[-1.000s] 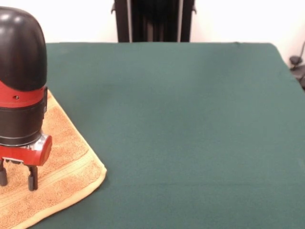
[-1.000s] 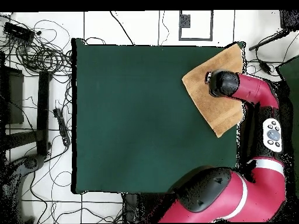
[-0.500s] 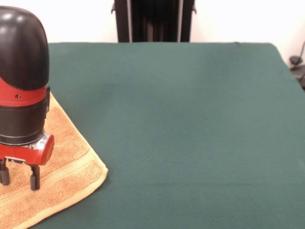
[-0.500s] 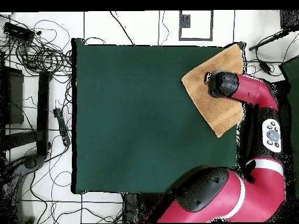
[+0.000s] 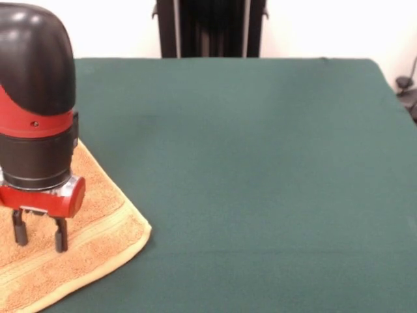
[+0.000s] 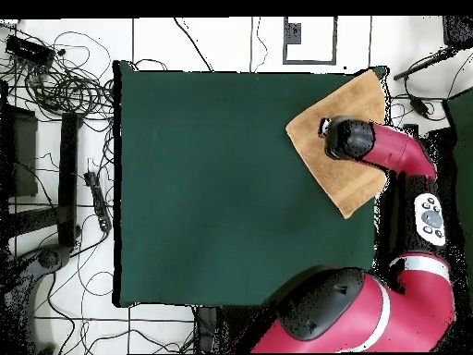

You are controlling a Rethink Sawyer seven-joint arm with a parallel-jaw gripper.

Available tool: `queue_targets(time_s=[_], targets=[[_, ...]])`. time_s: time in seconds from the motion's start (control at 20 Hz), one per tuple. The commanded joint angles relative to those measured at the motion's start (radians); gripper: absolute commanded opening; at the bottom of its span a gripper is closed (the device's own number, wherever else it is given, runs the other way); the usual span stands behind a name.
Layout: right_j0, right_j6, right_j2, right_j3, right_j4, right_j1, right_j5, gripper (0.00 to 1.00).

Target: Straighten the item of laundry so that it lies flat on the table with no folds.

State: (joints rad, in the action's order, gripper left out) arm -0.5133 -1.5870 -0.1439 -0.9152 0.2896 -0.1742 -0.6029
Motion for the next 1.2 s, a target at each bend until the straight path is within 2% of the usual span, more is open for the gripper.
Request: queue_targets(time_s=[0.05, 0.25, 0.4, 0.55, 0.75, 0.95, 1.2], targets=[[0.089, -0.172, -0.030, -0.354, -0.008, 0.022, 0.026, 1.00], [0.110, -0.100, -0.013, -0.370, 0.046, 0.017, 0.079, 1.00], [0.086, -0.096, -0.045, -0.390, 0.014, 0.023, 0.087, 1.00], [0.123, -0.106, -0.009, -0.362, 0.007, 0.022, 0.023, 1.00], [0.113, -0.091, -0.024, -0.371, -0.005, 0.015, 0.018, 1.00], [0.092, -0.086, -0.053, -0.411, -0.023, -0.001, 0.030, 1.00], [0.099, -0.156, -0.060, -0.498, -0.069, -0.054, 0.049, 1.00]])
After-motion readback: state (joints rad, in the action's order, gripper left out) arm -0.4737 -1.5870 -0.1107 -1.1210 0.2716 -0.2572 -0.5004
